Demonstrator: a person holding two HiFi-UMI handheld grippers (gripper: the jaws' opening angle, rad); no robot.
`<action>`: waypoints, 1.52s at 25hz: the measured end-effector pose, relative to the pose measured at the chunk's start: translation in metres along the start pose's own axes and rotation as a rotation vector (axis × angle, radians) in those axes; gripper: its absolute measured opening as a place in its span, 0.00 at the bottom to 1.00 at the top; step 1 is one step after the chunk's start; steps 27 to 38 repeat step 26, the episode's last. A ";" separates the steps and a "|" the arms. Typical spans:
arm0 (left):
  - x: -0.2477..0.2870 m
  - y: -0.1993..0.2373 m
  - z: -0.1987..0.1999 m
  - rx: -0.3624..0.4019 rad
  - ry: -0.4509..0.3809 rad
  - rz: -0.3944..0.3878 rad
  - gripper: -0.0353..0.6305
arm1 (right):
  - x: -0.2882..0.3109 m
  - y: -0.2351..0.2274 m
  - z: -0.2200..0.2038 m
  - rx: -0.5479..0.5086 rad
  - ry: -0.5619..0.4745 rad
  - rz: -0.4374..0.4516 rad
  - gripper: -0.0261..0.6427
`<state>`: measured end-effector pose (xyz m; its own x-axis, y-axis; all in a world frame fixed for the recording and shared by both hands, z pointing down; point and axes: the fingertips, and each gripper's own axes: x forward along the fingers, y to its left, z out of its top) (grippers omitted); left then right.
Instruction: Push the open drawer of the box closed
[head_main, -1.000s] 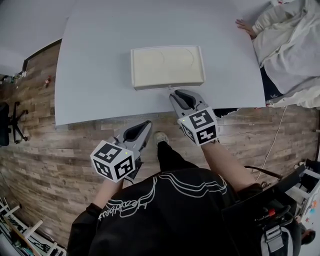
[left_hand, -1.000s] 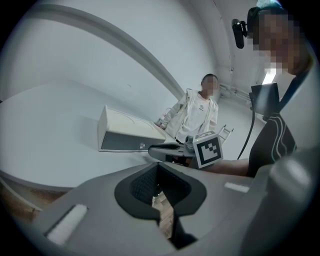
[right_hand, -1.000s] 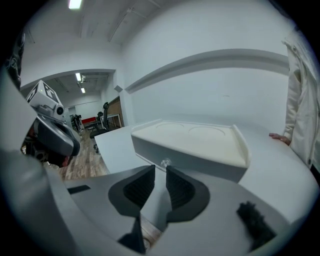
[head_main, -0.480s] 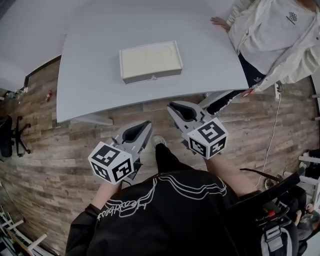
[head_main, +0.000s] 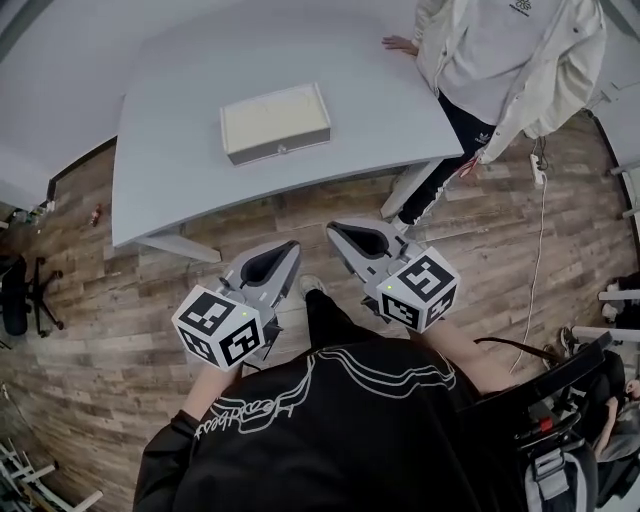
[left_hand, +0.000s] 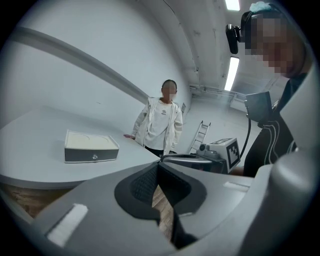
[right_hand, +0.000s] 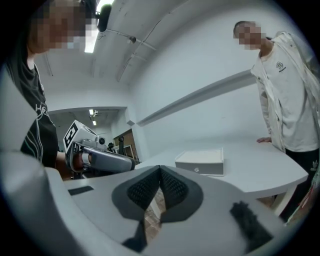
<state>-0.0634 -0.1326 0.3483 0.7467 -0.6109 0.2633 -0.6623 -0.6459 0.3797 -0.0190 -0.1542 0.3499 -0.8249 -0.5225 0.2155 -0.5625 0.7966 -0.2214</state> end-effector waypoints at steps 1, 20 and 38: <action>0.000 -0.002 0.000 0.002 -0.001 -0.001 0.06 | -0.003 0.000 0.000 -0.001 -0.001 -0.002 0.05; -0.001 -0.004 -0.002 -0.002 0.013 -0.017 0.06 | -0.003 0.000 -0.008 0.024 0.030 -0.022 0.05; -0.002 -0.003 -0.004 0.000 0.008 -0.012 0.06 | -0.005 0.001 -0.007 0.013 0.027 -0.022 0.05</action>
